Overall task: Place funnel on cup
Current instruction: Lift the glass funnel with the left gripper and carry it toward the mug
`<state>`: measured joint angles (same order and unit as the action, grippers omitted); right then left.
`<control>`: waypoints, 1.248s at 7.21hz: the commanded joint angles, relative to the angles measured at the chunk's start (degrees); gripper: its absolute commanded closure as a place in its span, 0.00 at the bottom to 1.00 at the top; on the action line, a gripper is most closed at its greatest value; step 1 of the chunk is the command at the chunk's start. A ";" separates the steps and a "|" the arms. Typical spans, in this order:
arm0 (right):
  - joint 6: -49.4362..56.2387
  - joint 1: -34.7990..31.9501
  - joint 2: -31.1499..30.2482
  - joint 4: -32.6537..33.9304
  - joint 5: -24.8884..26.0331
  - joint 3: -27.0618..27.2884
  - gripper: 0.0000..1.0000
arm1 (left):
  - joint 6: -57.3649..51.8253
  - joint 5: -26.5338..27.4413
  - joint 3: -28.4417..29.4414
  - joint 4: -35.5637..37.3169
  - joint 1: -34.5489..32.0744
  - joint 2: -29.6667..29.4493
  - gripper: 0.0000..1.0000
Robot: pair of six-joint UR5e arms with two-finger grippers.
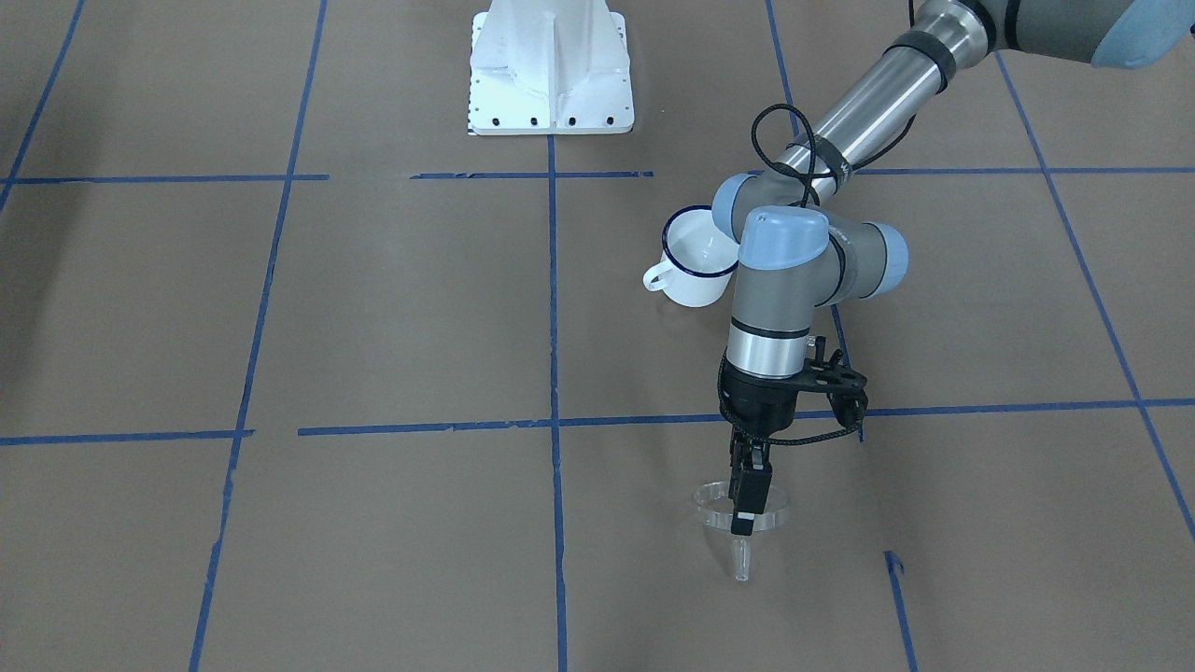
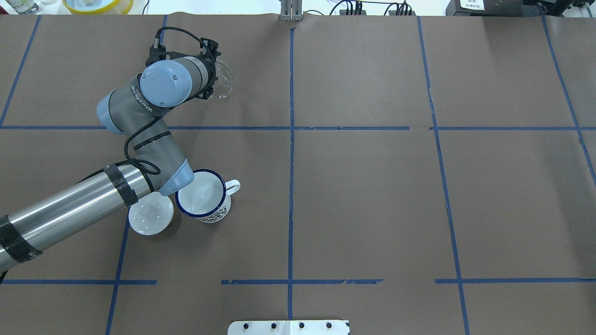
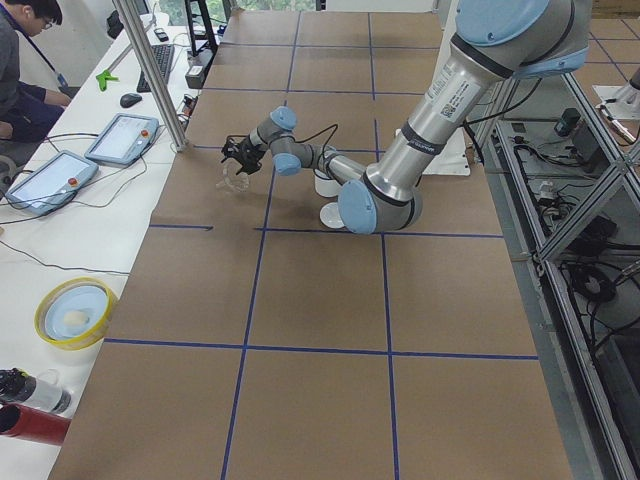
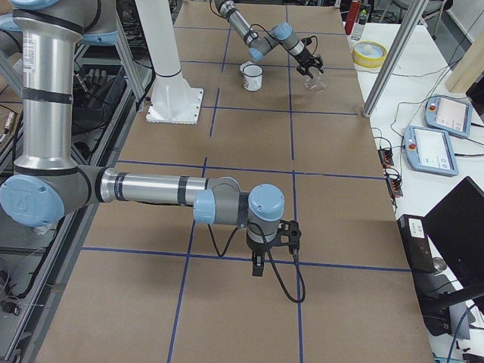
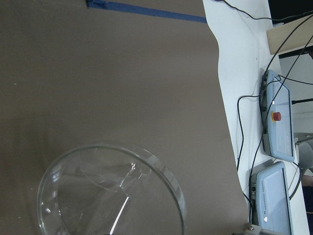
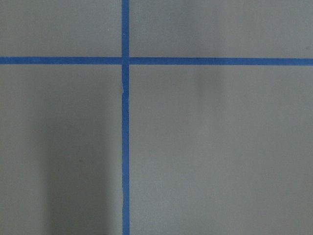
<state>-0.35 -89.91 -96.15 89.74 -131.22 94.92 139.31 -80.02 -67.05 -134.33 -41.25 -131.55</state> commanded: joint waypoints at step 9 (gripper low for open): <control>0.00 0.00 0.00 0.00 0.00 0.00 0.00 | -0.35 -0.57 -10.72 -1.11 -2.69 0.15 1.00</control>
<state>-0.35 -89.91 -96.15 89.74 -131.22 94.92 139.04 -80.31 -75.53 -135.73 -43.36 -131.46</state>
